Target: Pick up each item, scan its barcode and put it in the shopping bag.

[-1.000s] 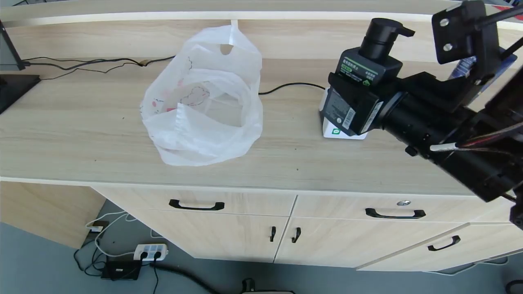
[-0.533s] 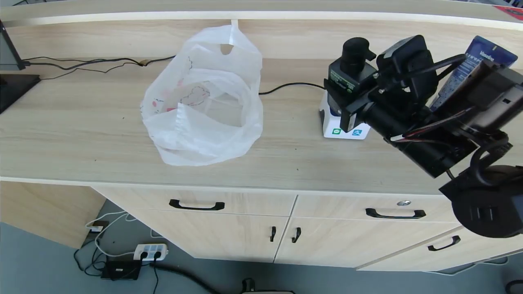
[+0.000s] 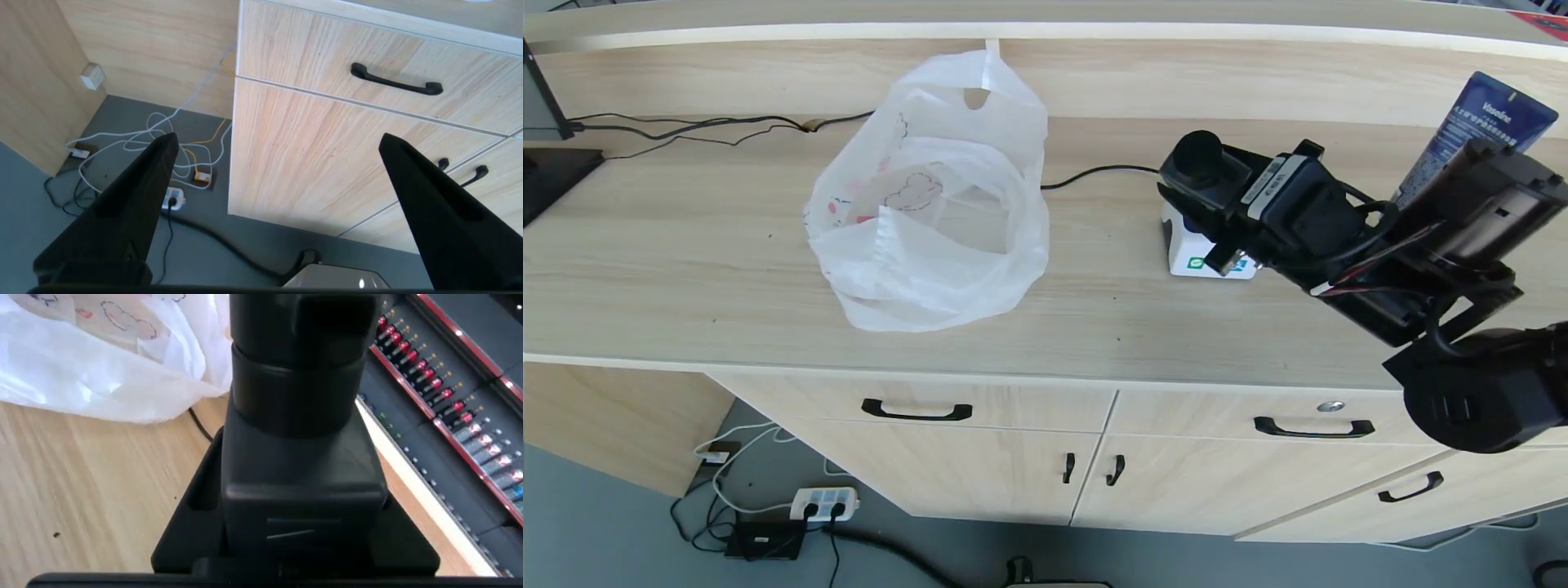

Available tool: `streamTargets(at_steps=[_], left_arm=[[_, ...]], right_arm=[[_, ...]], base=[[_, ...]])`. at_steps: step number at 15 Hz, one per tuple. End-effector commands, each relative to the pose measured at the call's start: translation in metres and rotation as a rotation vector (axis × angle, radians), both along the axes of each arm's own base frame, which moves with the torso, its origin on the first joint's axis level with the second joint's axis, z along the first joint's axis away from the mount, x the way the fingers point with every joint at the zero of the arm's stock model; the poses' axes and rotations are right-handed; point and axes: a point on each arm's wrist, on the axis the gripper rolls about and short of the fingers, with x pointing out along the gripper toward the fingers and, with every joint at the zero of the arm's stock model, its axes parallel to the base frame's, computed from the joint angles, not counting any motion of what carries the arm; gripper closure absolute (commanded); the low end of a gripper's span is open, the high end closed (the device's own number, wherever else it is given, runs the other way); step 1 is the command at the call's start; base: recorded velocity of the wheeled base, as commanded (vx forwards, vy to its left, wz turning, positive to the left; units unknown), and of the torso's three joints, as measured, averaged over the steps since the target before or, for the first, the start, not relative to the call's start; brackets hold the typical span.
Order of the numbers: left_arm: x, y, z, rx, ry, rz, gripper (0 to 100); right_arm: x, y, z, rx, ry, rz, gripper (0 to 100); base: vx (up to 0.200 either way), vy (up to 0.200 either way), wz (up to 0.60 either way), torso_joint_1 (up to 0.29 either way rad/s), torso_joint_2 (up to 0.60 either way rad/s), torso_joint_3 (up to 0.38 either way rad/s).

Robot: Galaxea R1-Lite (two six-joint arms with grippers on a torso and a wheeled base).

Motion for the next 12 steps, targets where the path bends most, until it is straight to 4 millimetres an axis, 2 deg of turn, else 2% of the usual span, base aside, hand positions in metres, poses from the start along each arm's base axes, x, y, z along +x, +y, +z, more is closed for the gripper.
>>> streamTargets(at_steps=[1,2,3,6,9,12], left_arm=[[0.000,0.000,0.000,0.000,0.001,0.001,0],[0.000,0.000,0.000,0.000,0.001,0.001,0],[0.000,0.000,0.000,0.000,0.000,0.001,0],[0.000,0.000,0.000,-0.001,0.001,0.001,0],[0.000,0.000,0.000,0.000,0.001,0.001,0],[0.000,0.000,0.000,-0.001,0.000,0.001,0]], right_arm=[[0.012,-0.025,0.000,-0.005,-0.018,-0.077,100],[0.017,-0.026,0.001,0.001,-0.023,-0.081,100],[0.033,-0.029,0.010,0.004,-0.067,-0.065,100],[0.051,-0.037,0.016,0.036,-0.089,-0.084,100],[0.067,-0.039,0.004,0.060,-0.061,-0.085,100],[0.073,-0.040,-0.002,0.071,-0.038,-0.086,100]], base=[[0.000,0.000,0.00,0.000,0.00,0.000],[0.000,0.000,0.00,0.000,0.00,0.000],[0.000,0.000,0.00,0.000,0.00,0.000],[0.000,0.000,0.00,0.000,0.00,0.000],[0.000,0.000,0.00,0.000,0.00,0.000],[0.000,0.000,0.00,0.000,0.00,0.000]])
